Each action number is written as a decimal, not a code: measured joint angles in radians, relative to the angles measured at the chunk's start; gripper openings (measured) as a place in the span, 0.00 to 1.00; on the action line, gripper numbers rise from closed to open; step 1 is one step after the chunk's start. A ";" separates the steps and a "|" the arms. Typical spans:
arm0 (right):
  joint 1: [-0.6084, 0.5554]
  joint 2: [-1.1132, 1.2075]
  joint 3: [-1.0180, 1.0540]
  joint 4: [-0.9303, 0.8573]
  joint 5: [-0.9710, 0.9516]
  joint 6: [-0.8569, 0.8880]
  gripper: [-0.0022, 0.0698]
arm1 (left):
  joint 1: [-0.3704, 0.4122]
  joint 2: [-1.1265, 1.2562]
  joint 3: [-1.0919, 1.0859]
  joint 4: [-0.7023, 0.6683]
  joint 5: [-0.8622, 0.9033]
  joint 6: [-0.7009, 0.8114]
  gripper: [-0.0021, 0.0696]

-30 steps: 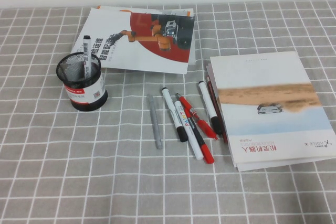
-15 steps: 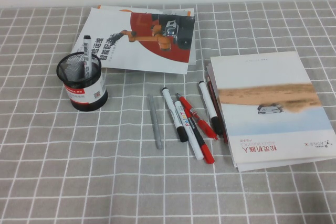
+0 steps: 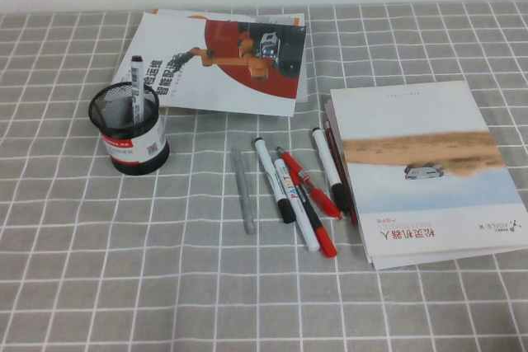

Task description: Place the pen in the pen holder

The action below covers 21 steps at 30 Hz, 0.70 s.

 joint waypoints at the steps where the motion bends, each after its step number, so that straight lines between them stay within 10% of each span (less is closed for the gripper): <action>1: 0.009 0.000 0.000 0.002 0.000 -0.002 0.01 | 0.000 0.000 0.000 0.000 0.000 0.000 0.02; 21: 0.133 0.000 0.000 -0.013 0.005 0.010 0.01 | 0.000 0.000 0.000 0.000 0.000 0.000 0.02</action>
